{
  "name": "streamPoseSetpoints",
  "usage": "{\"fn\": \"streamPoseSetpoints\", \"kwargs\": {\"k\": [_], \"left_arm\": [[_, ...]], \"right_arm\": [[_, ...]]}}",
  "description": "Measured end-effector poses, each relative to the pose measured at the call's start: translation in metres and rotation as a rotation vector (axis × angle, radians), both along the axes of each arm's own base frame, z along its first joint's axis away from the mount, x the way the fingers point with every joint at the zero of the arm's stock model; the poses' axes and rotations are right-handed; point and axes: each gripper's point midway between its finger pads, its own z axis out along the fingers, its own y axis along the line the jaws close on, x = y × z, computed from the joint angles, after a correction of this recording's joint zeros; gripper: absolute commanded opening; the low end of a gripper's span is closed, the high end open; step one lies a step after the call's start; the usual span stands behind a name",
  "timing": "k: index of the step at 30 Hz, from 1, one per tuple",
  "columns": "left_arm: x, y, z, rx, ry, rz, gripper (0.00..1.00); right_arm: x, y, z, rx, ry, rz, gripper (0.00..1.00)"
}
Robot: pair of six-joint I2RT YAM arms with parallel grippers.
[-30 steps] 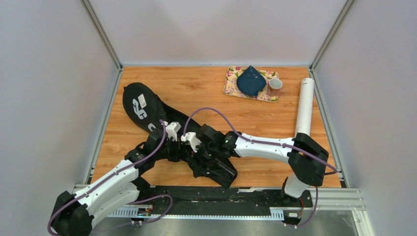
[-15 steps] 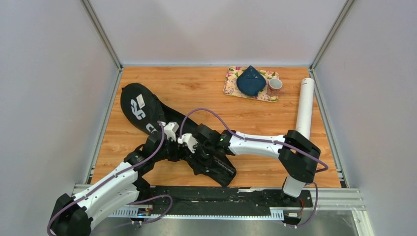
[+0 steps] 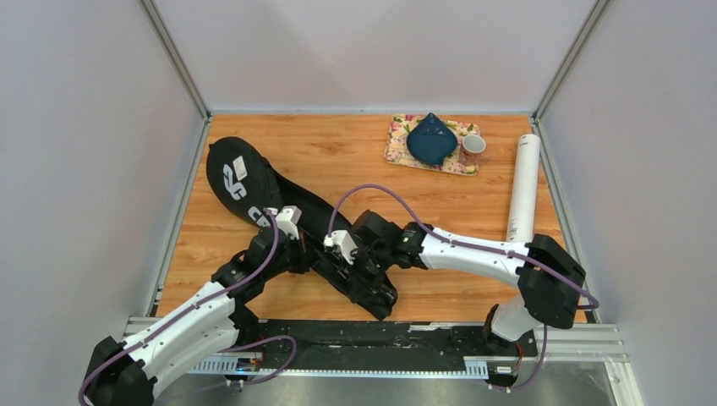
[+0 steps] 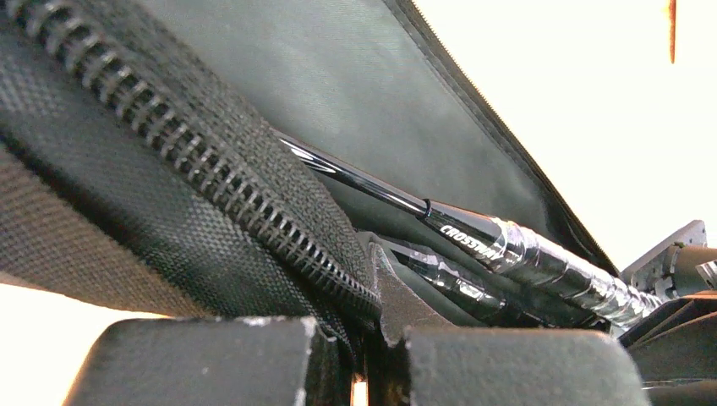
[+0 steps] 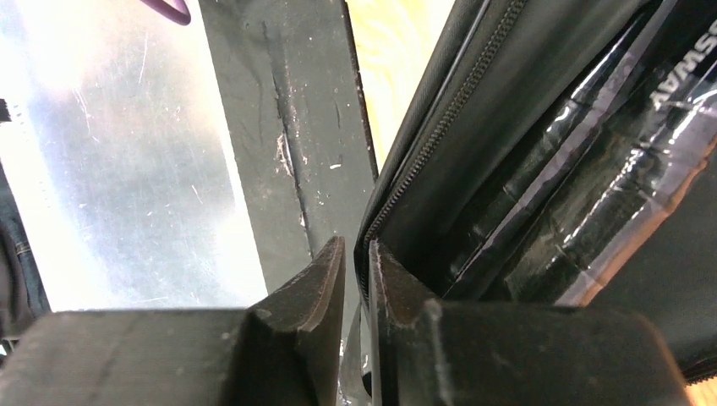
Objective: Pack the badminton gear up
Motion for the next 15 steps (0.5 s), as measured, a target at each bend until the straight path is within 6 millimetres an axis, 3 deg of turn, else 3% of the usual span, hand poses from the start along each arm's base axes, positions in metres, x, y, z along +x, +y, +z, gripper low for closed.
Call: {"fn": "streamPoseSetpoints", "kwargs": {"k": [6, 10, 15], "left_arm": [[0.002, 0.001, 0.000, -0.003, 0.005, 0.023, 0.00], [0.004, 0.003, 0.000, -0.013, 0.013, 0.056, 0.00], [0.007, 0.006, -0.001, -0.029, 0.034, 0.117, 0.00]], "right_arm": [[-0.007, -0.010, -0.007, -0.012, 0.033, -0.023, 0.17], [-0.005, -0.012, -0.010, -0.035, 0.033, -0.074, 0.00], [0.000, -0.014, -0.015, -0.079, -0.058, -0.166, 0.00]]}}
